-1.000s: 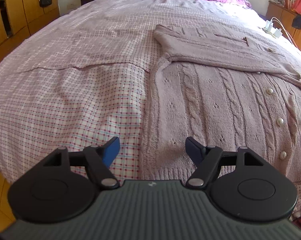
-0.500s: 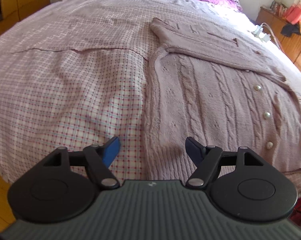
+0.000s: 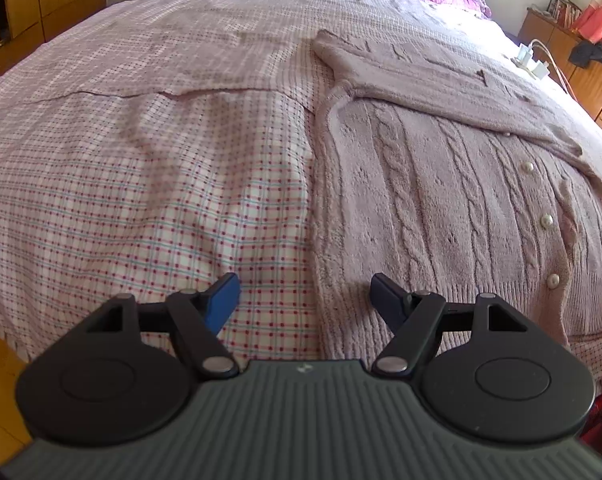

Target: Fold small clothes

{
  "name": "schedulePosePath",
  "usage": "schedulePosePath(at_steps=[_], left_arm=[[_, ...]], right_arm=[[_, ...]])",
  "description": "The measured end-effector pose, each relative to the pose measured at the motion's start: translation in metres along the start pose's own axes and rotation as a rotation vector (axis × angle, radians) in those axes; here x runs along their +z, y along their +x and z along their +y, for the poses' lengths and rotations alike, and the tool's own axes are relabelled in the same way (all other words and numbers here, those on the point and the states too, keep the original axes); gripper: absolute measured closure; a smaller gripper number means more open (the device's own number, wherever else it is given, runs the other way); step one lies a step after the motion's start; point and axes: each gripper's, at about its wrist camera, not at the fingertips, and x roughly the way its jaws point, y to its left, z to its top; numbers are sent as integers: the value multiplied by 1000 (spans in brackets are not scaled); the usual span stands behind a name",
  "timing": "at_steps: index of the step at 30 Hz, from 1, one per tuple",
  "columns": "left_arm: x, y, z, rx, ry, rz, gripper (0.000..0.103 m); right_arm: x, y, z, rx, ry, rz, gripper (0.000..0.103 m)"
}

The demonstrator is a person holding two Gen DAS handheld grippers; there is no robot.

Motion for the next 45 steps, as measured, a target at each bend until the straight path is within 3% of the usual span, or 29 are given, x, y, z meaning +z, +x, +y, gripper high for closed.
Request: schedulePosePath(at_steps=[5, 8, 9, 10, 11, 12, 13, 14, 18, 23, 27, 30, 33, 35, 37, 40, 45], left_arm=[[-7, 2, -13, -177, 17, 26, 28], [-11, 8, -25, -170, 55, 45, 29], [-12, 9, -28, -148, 68, 47, 31], [-12, 10, -32, -120, 87, 50, 44], [-13, 11, -35, -98, 112, 57, 59], [-12, 10, -37, -103, 122, 64, 64], [-11, 10, -37, -128, 114, 71, 73], [-11, 9, -34, -157, 97, 79, 74], [-10, 15, -23, -173, 14, 94, 71], [-10, 14, -14, -241, -85, 91, 53], [-12, 11, -21, -266, -56, 76, 41], [-11, 8, -33, -240, 13, 77, 39], [-10, 6, -40, -214, 65, 68, 46], [-8, 6, -41, -212, 66, 81, 91], [-7, 10, -34, -266, -1, 108, 90], [-3, 6, -30, -325, -56, 71, 90], [20, -4, -11, -541, -251, -24, 90]], right_arm=[[-1, 8, -2, 12, -31, -3, 16], [-2, 11, 0, 18, -46, -8, 16], [-1, 12, 1, 12, -54, -11, 22], [-1, 12, 3, 0, -70, -11, 29], [-1, 12, 3, -5, -80, -3, 58], [1, 13, 0, 6, -57, 12, 80], [2, 12, -5, 32, -12, 18, 84], [2, 9, -10, 58, 20, 6, 88], [5, -22, -22, 133, 105, -122, 90], [3, -61, -34, 134, 152, -240, 91], [-2, -68, -43, 107, 178, -244, 91], [-8, -59, -48, 90, 190, -230, 91], [-14, -47, -54, 110, 234, -220, 91], [-18, -44, -57, 139, 265, -226, 91], [-16, -45, -57, 176, 277, -243, 91], [-5, -50, -56, 210, 273, -275, 91], [21, -49, -56, 284, 303, -330, 91]])
